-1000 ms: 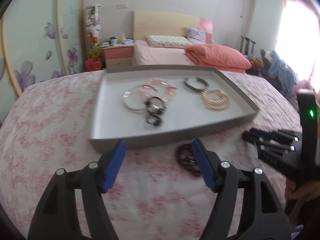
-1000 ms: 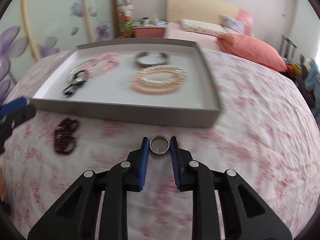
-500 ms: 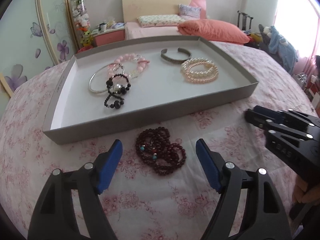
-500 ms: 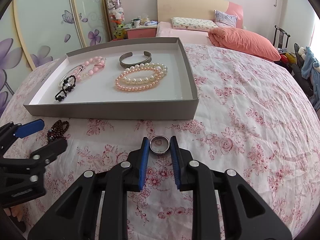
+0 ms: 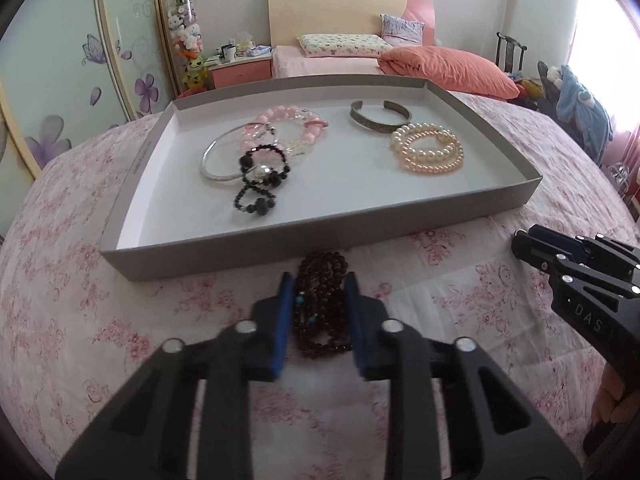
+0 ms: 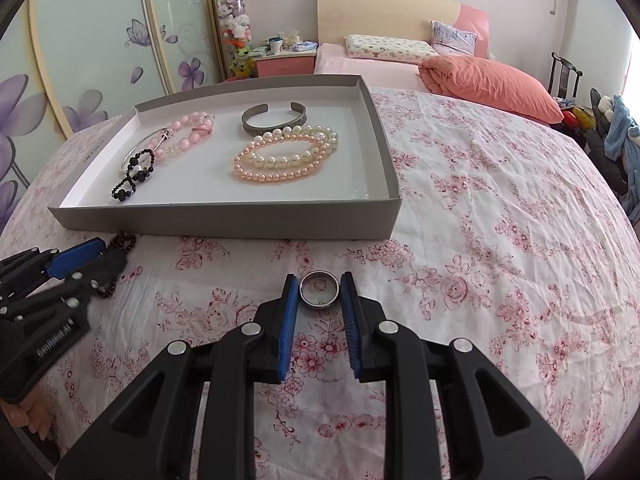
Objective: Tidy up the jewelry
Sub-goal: 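Grasp the dark red bead bracelet with the left tool while the right tool holds the ring, then lift and carry the silver ring and dark red bracelet into the tray with both tools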
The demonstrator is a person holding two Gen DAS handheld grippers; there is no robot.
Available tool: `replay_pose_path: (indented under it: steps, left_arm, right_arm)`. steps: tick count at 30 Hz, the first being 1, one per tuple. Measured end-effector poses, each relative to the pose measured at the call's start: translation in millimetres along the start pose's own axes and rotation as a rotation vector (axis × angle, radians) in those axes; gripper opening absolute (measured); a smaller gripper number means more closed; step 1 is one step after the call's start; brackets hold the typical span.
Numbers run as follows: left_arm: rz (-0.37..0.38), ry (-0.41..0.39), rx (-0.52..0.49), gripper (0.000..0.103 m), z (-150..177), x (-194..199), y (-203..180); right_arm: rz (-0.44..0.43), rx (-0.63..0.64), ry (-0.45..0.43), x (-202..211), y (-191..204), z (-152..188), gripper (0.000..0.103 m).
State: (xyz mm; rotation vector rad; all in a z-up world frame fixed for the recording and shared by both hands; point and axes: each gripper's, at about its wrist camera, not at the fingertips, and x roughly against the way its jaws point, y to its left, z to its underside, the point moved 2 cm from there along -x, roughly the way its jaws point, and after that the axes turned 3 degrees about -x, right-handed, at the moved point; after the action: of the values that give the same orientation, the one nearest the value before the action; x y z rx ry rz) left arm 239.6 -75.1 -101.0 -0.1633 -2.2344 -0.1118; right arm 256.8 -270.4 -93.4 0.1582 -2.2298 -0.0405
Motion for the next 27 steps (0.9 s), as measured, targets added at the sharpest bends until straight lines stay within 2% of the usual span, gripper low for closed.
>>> replay_pose_path:
  steps: [13, 17, 27]
  left_arm:
    - [-0.076, 0.004, 0.075, 0.022, 19.4, 15.8, 54.2]
    - [-0.079, 0.004, 0.081, 0.024, 19.9, 16.5, 55.7]
    - [-0.083, 0.006, 0.077, 0.024, 18.7, 14.9, 52.6]
  right_arm:
    - [-0.056, 0.088, 0.004, -7.8, 37.1, -3.5, 0.023]
    - [-0.072, 0.074, 0.007, -9.1, 34.2, -2.5, 0.023]
    - [-0.049, 0.094, 0.003, -8.1, 38.1, -1.8, 0.023]
